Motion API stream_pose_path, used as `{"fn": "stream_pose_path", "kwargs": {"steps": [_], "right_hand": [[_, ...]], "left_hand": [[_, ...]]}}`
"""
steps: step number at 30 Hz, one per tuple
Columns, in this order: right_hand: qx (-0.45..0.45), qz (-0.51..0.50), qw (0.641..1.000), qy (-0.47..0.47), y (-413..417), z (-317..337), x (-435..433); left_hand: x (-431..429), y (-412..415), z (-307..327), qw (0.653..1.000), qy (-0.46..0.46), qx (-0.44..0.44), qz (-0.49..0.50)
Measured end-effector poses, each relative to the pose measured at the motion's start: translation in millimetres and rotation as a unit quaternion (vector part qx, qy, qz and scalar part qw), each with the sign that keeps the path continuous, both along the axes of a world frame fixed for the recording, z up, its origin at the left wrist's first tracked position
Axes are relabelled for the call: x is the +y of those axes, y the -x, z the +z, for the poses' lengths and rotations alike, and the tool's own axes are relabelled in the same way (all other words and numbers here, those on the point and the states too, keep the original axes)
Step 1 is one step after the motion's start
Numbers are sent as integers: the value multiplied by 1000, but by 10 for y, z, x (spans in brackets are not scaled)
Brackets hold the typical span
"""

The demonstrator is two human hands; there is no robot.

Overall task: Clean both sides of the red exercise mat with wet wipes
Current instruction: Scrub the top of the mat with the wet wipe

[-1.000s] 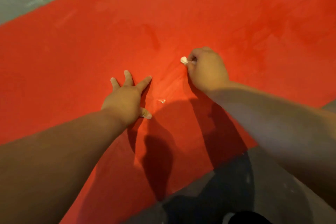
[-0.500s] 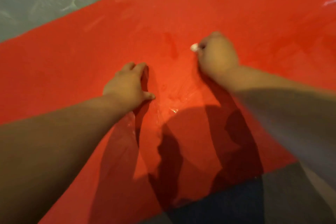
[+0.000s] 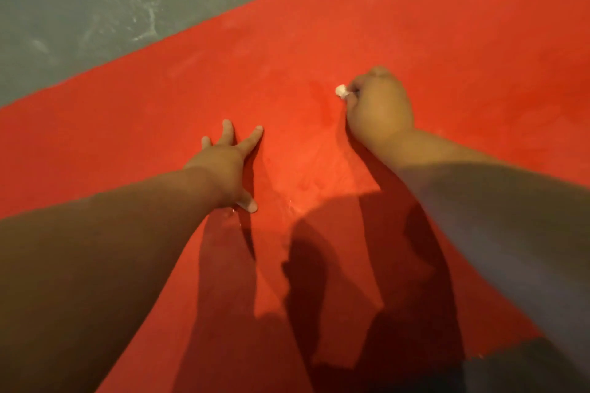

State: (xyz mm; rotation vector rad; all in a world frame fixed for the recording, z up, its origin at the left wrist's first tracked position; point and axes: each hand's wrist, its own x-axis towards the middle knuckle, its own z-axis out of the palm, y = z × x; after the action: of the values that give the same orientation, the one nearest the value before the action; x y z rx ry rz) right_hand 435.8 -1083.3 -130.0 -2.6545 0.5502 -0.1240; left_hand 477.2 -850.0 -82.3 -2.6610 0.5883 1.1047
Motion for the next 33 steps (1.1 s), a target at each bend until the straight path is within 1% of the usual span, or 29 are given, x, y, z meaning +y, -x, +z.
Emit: {"fn": "stream_pose_path", "kwargs": {"steps": [1,2,3,4,5,7,8,10,11,13,15,18,20,21,22,23,24,25,27,28,29,30,31,32,33], "right_hand": [[-12,71,997,-4,76,2,255],[-15,154,988,-18,182,-5,505],[1,232,972,-32,284,17,697],[16,286,957,-38,337,39,768],[21,307,950,-45,335,60,736],[1,288,956,-64,274,92,522],[-28,257,964,-62,263,92,374],[-76,184,980,-14,241,79,36],[-74,154,985,18,247,44,-123],[-40,116,990,68,272,-77,-351],[-15,96,992,86,279,-195,-413],[-16,79,992,101,283,-289,-377],[-23,74,992,101,293,-302,-373],[-25,72,992,104,300,-302,-378],[-28,70,991,108,295,-293,-383],[-28,70,991,109,289,-287,-384],[-26,73,991,109,280,-286,-383],[-22,75,991,107,275,-289,-375],[-18,74,992,102,267,-289,-369],[-19,76,991,104,267,-290,-373],[-19,77,991,109,274,-296,-381],[-19,76,991,111,279,-299,-387],[-21,75,991,112,278,-302,-393],[-25,75,991,112,275,-300,-398],[-27,77,990,112,277,-301,-395]], "left_hand": [[5,0,-17,1000,6,-1,1],[14,3,-31,1000,11,-2,-1],[38,5,-44,1000,12,-6,-3],[58,5,-46,1000,14,-8,-4],[71,9,-47,1000,20,-7,2],[49,35,-27,998,49,-35,29],[13,71,-21,994,74,-74,38],[-118,177,-25,974,161,-159,31],[-210,231,-48,961,219,-170,21],[-367,304,-174,939,311,-147,11],[-483,281,-299,921,360,-140,-50],[-563,241,-453,885,383,-141,-224],[-518,111,-515,845,392,-191,-309],[-495,0,-522,830,391,-232,-323],[-481,-156,-534,823,384,-278,-314],[-483,-324,-543,824,377,-314,-284],[-499,-479,-549,832,373,-339,-233],[-513,-586,-562,844,376,-348,-156],[-594,-610,-591,854,408,-322,15],[-670,-519,-615,853,420,-298,80],[-764,-380,-625,855,425,-278,106],[-844,-214,-636,856,439,-255,96],[-907,-64,-646,862,453,-222,51],[-930,51,-633,865,464,-191,-15],[-907,77,-618,858,477,-169,-92]]}}
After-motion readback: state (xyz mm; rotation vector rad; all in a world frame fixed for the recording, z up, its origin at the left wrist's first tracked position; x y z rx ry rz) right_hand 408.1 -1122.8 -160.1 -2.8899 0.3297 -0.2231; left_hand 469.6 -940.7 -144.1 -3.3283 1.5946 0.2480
